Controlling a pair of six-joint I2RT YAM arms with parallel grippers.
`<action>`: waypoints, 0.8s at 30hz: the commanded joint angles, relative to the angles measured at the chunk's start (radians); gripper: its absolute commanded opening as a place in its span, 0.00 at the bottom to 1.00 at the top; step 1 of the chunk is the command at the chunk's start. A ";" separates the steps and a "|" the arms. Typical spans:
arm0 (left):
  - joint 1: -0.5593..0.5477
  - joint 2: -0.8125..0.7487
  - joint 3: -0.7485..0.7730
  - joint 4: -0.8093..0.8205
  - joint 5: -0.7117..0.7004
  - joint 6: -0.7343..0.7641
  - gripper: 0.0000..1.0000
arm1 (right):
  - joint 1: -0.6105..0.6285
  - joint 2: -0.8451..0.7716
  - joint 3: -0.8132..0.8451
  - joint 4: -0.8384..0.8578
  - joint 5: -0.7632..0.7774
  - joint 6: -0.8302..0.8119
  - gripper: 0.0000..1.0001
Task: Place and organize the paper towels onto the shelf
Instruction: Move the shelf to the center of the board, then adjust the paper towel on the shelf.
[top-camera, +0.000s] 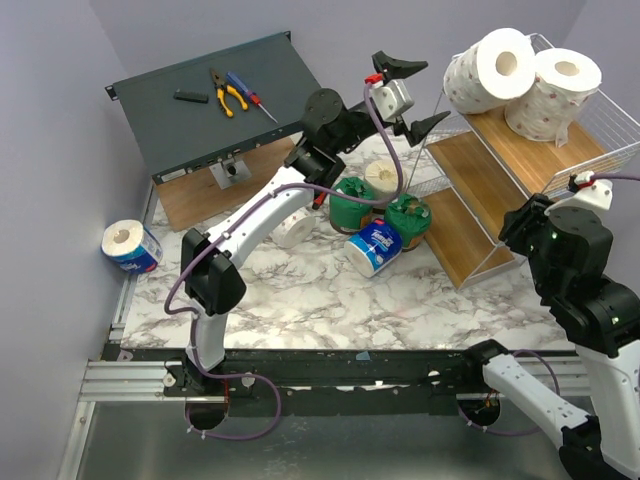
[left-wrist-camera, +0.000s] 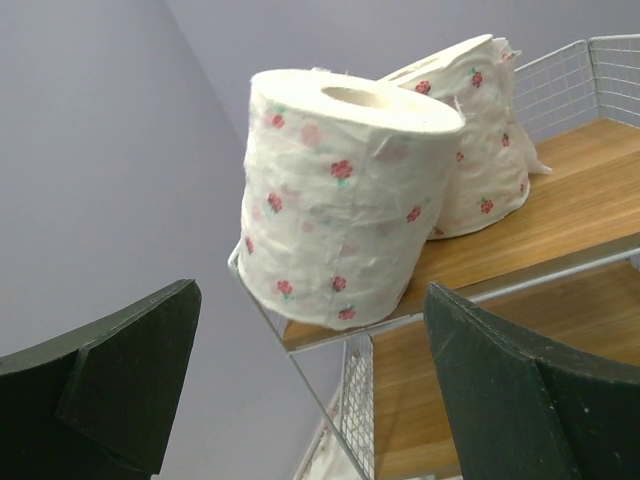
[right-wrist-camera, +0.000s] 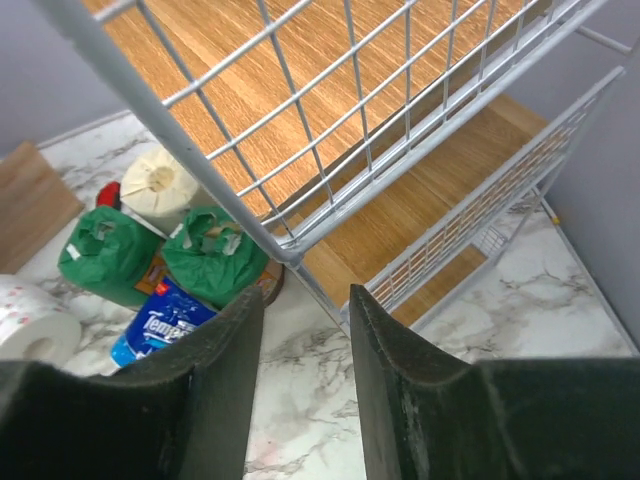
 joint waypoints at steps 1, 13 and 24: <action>-0.038 0.049 0.086 0.042 -0.028 0.082 0.98 | 0.014 -0.018 -0.009 0.029 -0.035 0.044 0.46; -0.088 0.158 0.201 0.072 -0.109 0.098 0.95 | 0.016 -0.094 -0.056 0.019 -0.111 0.096 0.56; -0.110 0.280 0.357 0.110 -0.150 -0.061 0.91 | 0.016 -0.133 -0.055 0.008 -0.165 0.111 0.56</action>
